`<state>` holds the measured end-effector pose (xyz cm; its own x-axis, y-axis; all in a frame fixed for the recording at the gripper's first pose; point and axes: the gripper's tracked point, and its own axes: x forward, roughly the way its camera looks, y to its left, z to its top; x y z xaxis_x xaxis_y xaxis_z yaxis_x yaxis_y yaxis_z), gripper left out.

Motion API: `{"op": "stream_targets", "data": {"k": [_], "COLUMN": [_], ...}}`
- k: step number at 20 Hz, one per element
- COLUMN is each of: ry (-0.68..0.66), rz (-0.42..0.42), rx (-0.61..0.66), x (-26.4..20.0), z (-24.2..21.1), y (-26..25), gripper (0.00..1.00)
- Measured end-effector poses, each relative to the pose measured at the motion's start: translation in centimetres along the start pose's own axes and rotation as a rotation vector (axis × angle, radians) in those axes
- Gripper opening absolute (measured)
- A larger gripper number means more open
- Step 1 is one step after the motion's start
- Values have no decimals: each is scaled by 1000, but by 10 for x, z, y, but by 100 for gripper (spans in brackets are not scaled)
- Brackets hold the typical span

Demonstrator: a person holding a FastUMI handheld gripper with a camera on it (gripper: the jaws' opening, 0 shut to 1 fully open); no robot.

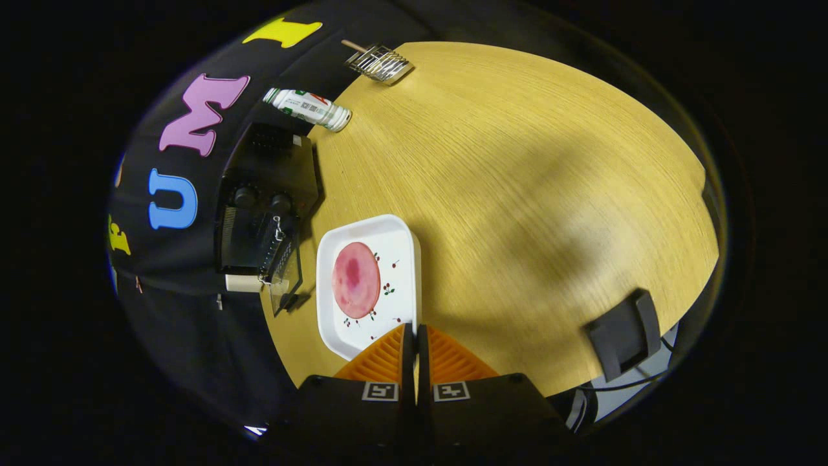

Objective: Open the toaster oven, put the food inside, and close the toaster oven door.

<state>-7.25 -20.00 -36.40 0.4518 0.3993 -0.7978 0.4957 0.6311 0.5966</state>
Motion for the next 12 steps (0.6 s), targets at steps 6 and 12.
{"op": "stream_targets", "data": {"k": [6, 12], "ry": [-119, -210], "rz": [70, 122], "rx": [145, 258], "x": [-29, -54], "z": [-45, -89], "y": [10, 24], "gripper": [5, 5]}}
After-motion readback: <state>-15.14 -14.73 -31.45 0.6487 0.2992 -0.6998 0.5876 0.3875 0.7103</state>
